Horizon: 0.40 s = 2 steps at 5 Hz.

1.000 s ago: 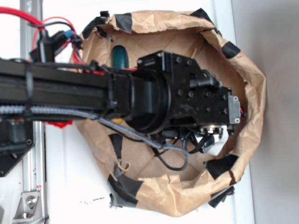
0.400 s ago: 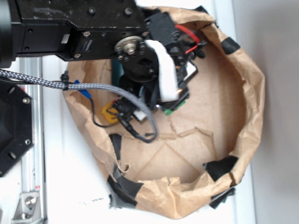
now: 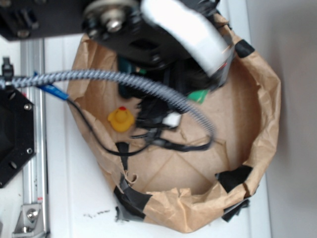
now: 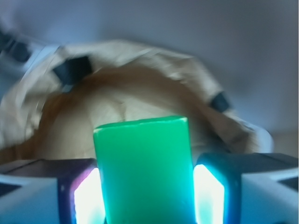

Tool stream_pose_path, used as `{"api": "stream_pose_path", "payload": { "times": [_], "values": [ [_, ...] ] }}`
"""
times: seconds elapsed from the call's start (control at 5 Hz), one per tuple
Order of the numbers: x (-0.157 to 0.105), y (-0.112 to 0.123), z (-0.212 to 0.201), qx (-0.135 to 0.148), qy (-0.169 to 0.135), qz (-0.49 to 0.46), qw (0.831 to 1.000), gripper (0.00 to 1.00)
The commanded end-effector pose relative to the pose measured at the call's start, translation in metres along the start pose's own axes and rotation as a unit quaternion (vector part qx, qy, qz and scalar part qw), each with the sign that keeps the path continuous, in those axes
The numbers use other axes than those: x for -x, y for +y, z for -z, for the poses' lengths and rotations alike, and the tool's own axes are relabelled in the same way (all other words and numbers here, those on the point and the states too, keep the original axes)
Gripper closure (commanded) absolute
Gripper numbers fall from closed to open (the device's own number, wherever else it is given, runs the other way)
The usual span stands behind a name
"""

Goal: Grab the green block.

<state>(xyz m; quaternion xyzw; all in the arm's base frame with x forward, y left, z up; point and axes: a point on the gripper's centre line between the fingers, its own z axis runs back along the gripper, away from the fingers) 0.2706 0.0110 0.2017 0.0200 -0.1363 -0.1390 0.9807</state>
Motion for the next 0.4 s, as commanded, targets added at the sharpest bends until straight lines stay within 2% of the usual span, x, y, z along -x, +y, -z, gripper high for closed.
{"api": "stream_pose_path", "payload": {
  "times": [0.0,0.2],
  "values": [
    [-0.0306,-0.0214,-0.0019,-0.009,0.029,-0.122,0.992,1.00],
    [-0.0311,-0.0213,0.0009,-0.011,0.030,-0.124,0.992,1.00]
  ]
}}
